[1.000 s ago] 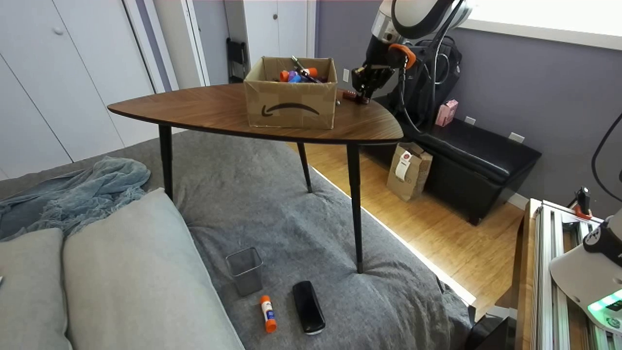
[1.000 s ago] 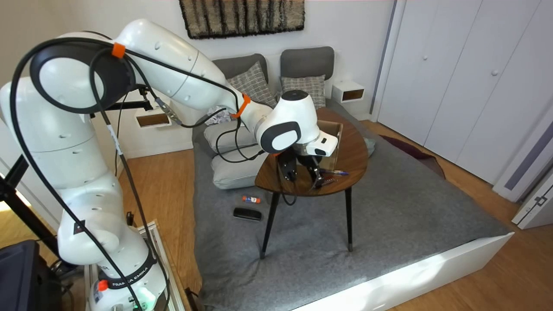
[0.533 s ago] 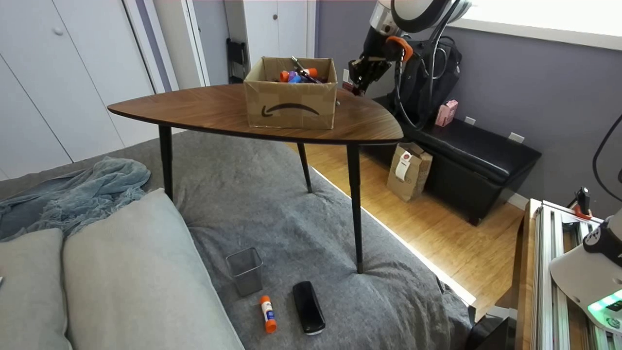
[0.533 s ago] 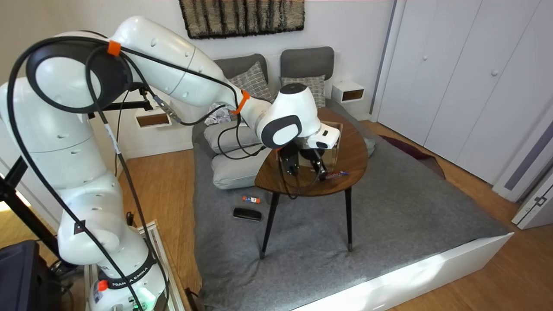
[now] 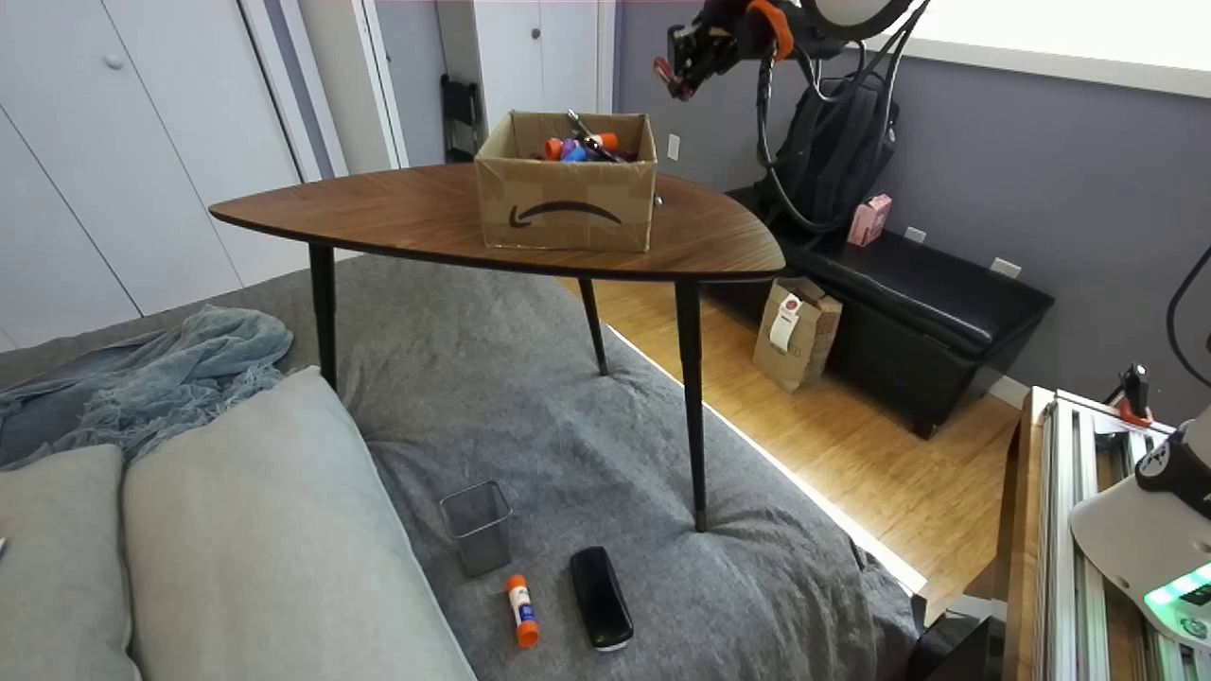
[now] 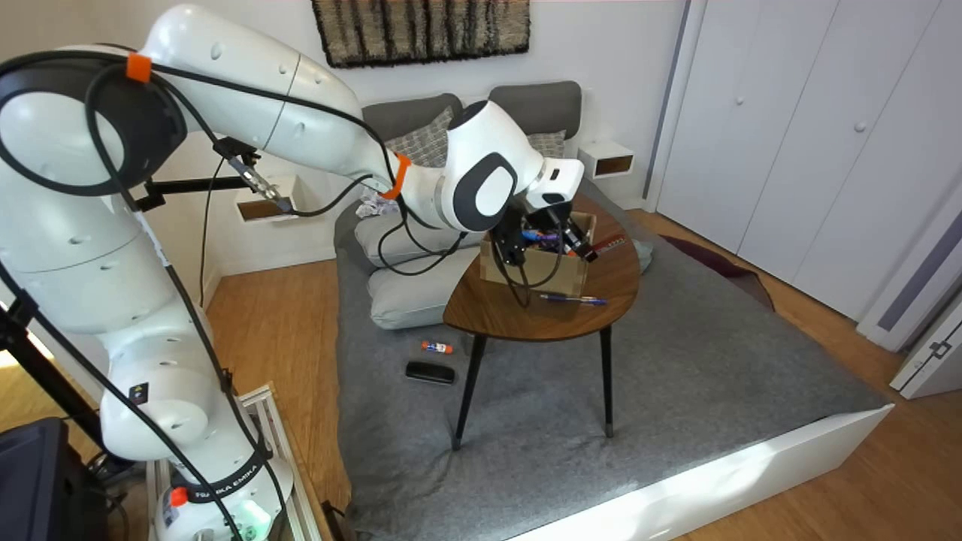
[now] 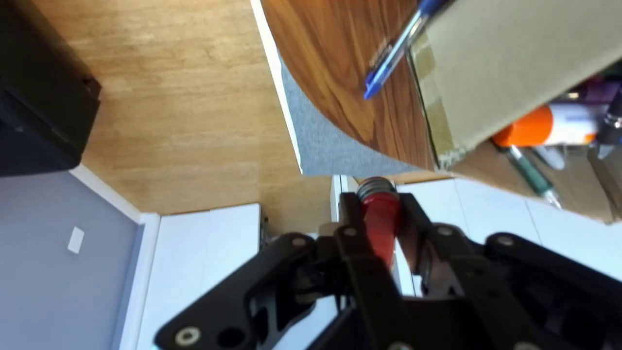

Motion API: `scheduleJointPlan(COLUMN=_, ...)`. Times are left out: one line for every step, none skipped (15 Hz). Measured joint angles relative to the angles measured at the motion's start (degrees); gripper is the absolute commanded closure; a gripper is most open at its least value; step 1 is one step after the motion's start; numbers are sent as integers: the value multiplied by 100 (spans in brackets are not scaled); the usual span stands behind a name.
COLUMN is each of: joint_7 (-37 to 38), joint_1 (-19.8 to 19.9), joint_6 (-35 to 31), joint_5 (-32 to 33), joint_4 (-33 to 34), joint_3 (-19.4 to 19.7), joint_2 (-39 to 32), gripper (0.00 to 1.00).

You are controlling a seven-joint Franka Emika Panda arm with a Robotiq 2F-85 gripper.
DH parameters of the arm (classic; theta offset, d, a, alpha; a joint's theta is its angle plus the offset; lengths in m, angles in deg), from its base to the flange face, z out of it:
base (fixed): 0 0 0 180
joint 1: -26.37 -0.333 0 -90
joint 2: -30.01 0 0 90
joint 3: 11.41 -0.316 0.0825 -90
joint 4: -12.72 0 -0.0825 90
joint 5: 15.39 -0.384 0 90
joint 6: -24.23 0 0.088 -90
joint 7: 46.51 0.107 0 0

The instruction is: Put the pens beside the box inside the box

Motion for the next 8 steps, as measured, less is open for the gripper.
scheduleJointPlan(joint_7=330, joint_1=7, joint_6=-211, joint_5=425, joint_4=2, joint_3=4, joint_2=52, gripper=94)
scheduleJointPlan(joint_7=591, joint_1=8, joint_6=-391, joint_5=780, joint_4=3, joint_3=3, joint_2=97, gripper=94)
scheduleJointPlan(joint_7=716, joint_1=-1, joint_6=-546, joint_5=979, joint_4=-2, joint_3=-19, joint_2=138, gripper=94)
scheduleJointPlan(joint_7=722, joint_1=-21, joint_6=-671, joint_5=1036, joint_4=-10, joint_3=-58, joint_2=166, gripper=94)
scheduleJointPlan(joint_7=668, joint_1=-73, joint_6=-782, joint_5=1016, joint_4=-38, joint_3=-107, joint_2=185, gripper=94)
scheduleJointPlan(joint_7=545, joint_1=-159, joint_6=-875, joint_5=906, joint_4=-97, joint_3=-160, joint_2=191, gripper=94)
scheduleJointPlan(joint_7=374, joint_1=-275, joint_6=-932, joint_5=705, joint_4=-172, joint_3=-221, joint_2=191, gripper=94)
scheduleJointPlan(joint_7=168, joint_1=-411, joint_6=-950, joint_5=440, joint_4=-254, joint_3=-288, joint_2=185, gripper=94)
